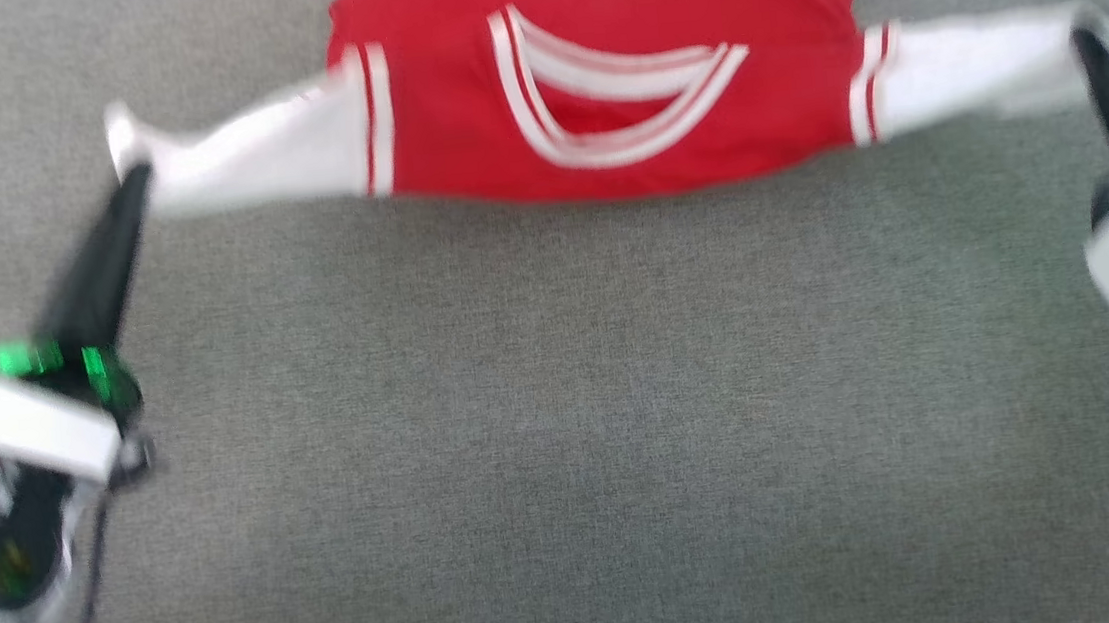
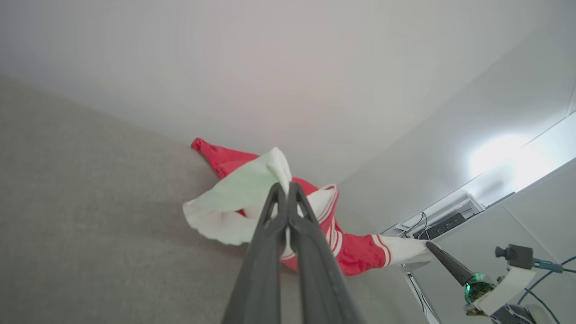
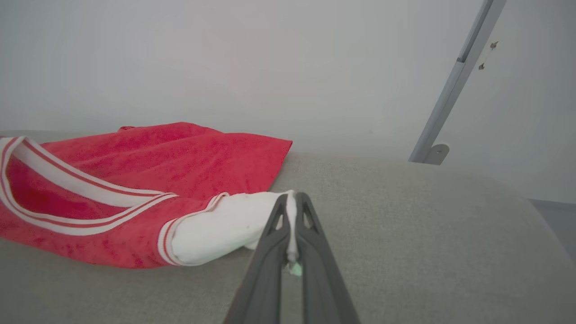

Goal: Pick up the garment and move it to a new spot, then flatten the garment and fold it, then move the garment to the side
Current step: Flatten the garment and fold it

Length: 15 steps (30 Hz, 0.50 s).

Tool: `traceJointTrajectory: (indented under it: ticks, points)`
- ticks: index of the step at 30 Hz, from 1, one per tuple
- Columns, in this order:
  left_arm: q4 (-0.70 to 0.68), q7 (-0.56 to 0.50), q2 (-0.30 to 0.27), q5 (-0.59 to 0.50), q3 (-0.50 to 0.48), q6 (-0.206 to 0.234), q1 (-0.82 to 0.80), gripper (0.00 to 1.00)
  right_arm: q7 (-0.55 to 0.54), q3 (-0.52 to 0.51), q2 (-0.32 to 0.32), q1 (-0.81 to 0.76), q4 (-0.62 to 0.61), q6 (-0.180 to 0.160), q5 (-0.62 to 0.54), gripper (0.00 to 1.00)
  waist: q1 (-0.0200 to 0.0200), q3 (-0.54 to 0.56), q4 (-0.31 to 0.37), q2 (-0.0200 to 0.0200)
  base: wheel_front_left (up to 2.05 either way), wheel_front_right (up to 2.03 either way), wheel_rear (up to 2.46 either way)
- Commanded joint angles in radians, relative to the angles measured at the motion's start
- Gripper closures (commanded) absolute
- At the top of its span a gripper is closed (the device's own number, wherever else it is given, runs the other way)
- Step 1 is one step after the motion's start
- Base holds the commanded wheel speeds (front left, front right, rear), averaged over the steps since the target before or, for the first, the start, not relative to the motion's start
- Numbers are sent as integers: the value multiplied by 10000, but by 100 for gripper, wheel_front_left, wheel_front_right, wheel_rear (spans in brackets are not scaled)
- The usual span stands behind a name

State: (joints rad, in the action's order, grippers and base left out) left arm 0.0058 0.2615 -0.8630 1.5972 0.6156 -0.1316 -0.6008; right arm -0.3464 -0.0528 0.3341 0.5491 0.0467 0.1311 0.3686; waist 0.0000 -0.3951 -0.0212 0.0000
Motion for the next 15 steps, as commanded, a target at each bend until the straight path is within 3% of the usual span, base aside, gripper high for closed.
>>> traceJointTrajectory:
  ticks: [1,7,15]
  points:
    - [-254,45,74,-227,-329,20,964,100,-327,-125,147,-923,-730,-7,397,100,0,268,16,0,0,0,0]
    - [-967,45,234,-605,-1047,20,3944,100,-1404,-563,397,-3798,-2554,-7,1738,100,0,582,32,0,0,0,0]
    - [-1205,45,366,-552,-1501,20,5870,100,-2268,-875,343,-6249,-3125,-7,2685,100,0,791,-64,0,0,0,0]
